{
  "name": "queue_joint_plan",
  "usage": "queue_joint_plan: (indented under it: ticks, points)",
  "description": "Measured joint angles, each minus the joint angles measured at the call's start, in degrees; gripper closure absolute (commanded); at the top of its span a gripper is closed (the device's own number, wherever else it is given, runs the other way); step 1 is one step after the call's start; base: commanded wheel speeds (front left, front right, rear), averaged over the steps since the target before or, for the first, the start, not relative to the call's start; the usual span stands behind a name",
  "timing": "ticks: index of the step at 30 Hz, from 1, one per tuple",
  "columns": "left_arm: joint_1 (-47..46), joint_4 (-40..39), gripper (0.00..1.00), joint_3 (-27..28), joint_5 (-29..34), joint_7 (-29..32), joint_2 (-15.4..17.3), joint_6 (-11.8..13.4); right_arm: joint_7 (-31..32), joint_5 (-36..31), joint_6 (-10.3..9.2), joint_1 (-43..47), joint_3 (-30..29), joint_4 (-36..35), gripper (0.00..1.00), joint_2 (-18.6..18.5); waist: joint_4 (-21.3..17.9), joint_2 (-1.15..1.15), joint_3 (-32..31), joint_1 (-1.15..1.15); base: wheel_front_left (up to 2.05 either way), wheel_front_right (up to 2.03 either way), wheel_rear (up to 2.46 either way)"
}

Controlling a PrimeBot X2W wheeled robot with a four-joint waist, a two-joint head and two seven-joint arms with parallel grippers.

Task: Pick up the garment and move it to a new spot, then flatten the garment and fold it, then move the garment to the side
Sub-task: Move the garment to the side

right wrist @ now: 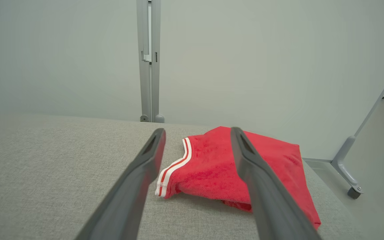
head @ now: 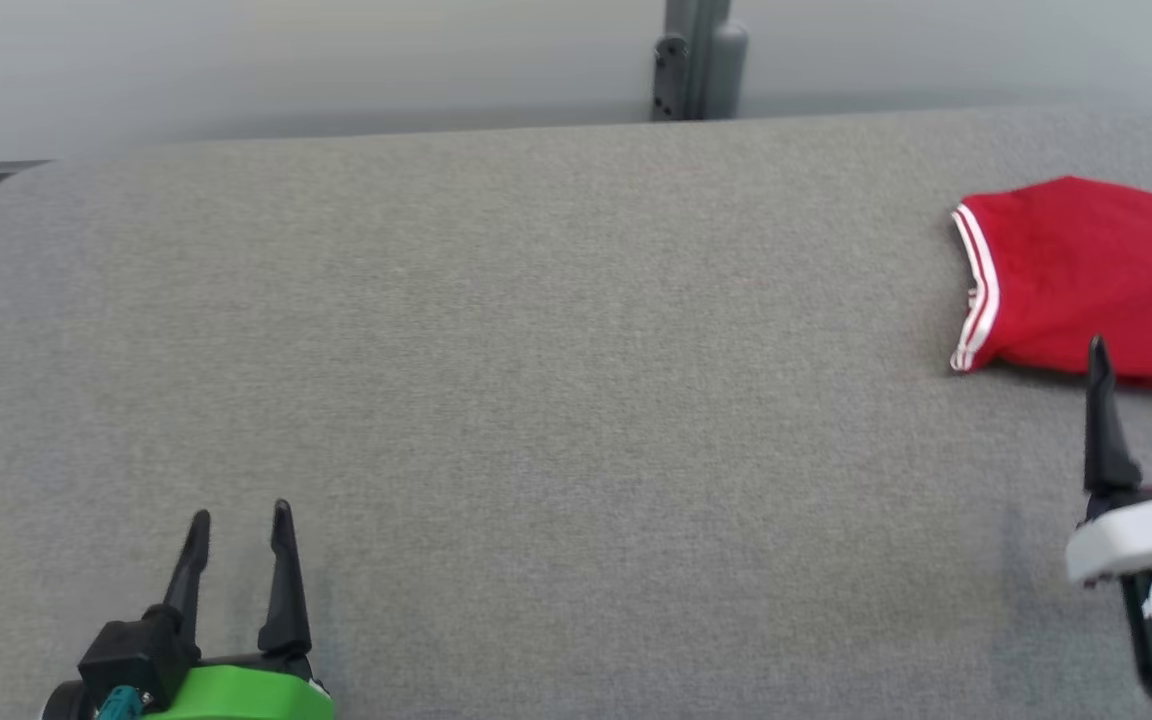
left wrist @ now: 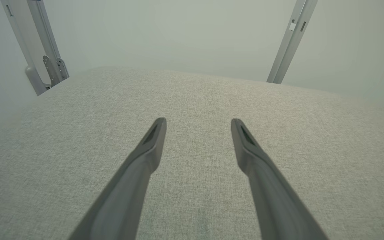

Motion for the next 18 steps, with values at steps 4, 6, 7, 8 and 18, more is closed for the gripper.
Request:
queue_joint_plan:
  ticks: [4,6,7,8,18]
  points:
    - [1.0,1.6,0.00,-0.4,0.6,0.0,0.0,-0.6,-2.7,-1.5,-0.01,4.9,-0.1,1.6,0.00,4.8,2.8,0.00,-2.7,0.00,0.00,0.00,0.00]
    - [1.1,2.1,0.00,-0.2,0.7,0.0,0.0,-1.0,-3.2,-2.4,0.00,7.3,0.1,2.3,0.00,6.4,4.2,0.00,-4.0,0.00,0.00,0.00,0.00]
    - [1.1,2.3,0.00,-0.3,0.7,0.0,0.0,-1.2,-3.4,-2.9,0.00,8.2,-0.1,2.5,0.00,6.9,4.7,0.00,-4.5,0.00,0.00,0.00,0.00]
    - [1.1,2.6,0.00,-0.3,0.7,0.0,0.0,-1.5,-3.4,-2.9,0.00,8.9,-0.3,2.9,0.00,7.4,5.3,0.00,-5.1,0.00,0.00,0.00,0.00]
    - [-0.5,5.2,0.00,-1.3,0.2,0.0,0.3,-2.3,-3.6,-3.4,0.00,11.4,0.2,2.4,0.00,9.3,6.1,0.00,-8.3,0.00,0.00,0.00,0.00]
